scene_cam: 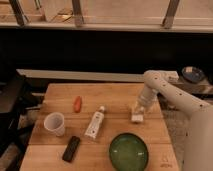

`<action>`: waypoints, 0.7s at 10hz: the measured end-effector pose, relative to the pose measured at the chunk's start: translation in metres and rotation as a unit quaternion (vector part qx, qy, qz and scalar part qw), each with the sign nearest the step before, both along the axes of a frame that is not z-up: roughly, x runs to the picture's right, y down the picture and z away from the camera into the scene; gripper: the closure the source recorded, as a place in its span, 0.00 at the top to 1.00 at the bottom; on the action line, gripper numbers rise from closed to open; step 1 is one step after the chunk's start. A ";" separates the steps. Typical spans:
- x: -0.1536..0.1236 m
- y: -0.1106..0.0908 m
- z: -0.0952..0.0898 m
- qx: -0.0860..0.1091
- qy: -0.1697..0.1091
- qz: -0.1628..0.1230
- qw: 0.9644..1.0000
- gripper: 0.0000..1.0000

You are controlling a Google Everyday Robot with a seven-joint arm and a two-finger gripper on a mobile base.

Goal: Wipe the white sponge on the table

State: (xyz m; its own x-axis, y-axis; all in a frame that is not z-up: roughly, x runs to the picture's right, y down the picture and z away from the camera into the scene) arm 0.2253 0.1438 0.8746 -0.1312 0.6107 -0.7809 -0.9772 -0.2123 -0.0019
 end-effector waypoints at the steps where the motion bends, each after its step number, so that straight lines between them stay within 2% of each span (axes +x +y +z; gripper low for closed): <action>1: -0.004 -0.012 0.008 0.007 -0.003 -0.010 1.000 0.00; 2: -0.013 -0.018 0.013 0.010 -0.012 -0.017 1.000 0.00; 4: -0.044 -0.029 0.022 0.014 -0.049 -0.035 0.998 0.00; 7: -0.083 -0.028 0.023 0.010 -0.095 -0.056 0.994 0.00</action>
